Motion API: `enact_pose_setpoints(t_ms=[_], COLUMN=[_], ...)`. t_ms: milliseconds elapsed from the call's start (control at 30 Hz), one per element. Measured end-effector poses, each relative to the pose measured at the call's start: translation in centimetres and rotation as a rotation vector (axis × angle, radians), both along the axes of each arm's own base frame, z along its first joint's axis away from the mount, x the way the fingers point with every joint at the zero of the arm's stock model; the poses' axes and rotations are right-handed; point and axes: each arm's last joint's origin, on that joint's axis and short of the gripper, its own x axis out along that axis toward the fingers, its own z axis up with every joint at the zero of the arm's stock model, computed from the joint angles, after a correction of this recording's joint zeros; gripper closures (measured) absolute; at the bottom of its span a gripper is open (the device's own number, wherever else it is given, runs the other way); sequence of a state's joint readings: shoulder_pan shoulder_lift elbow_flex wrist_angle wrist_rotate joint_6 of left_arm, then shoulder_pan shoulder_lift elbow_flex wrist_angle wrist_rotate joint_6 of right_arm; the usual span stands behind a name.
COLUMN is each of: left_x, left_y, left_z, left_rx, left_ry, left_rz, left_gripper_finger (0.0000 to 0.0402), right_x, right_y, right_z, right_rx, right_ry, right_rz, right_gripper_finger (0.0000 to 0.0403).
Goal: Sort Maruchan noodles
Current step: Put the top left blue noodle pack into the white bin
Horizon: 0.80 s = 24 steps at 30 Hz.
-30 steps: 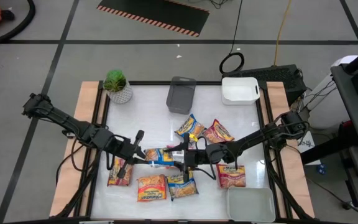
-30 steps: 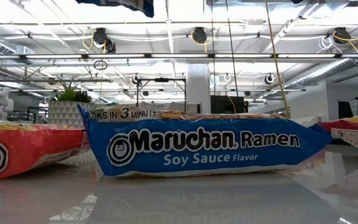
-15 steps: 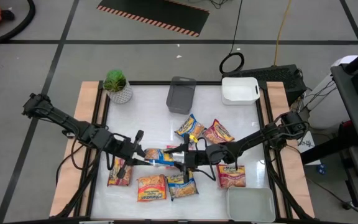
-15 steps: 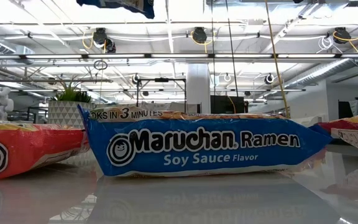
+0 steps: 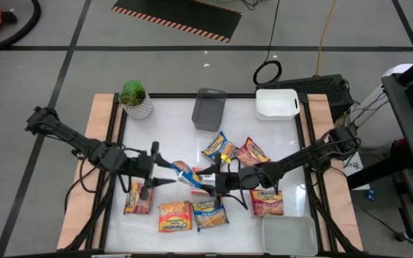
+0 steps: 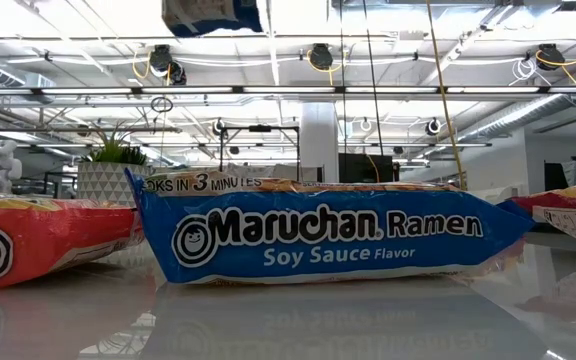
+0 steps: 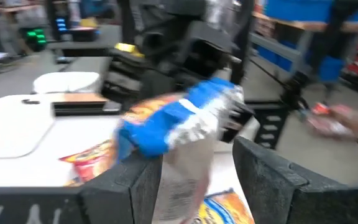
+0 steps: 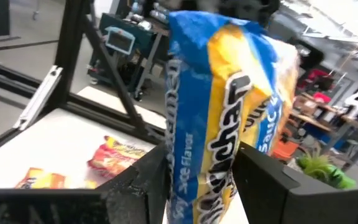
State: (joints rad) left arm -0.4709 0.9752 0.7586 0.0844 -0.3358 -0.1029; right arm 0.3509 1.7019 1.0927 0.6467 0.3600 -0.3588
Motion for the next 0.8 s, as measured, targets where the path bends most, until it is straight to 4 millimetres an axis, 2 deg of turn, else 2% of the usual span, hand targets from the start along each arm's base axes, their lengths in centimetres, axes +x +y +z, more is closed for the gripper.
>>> enact_pose_setpoints(t_ms=[300,800], left_x=[-1.5,-1.7], left_y=[1.0,1.3], left_z=[0.4,-0.6], left_rx=[-0.006,0.016], left_ry=[0.028,0.119], left_rz=[0.092,0.152], left_gripper_finger=[0.0197,0.0197], right_x=[-0.4,-0.5], right_y=[-0.3,-0.6], right_z=[0.0,-0.6], right_rx=[0.007,0.027], right_ry=[0.062,0.113], right_rz=[-0.036,-0.122], right_gripper_finger=[0.0253,0.0324])
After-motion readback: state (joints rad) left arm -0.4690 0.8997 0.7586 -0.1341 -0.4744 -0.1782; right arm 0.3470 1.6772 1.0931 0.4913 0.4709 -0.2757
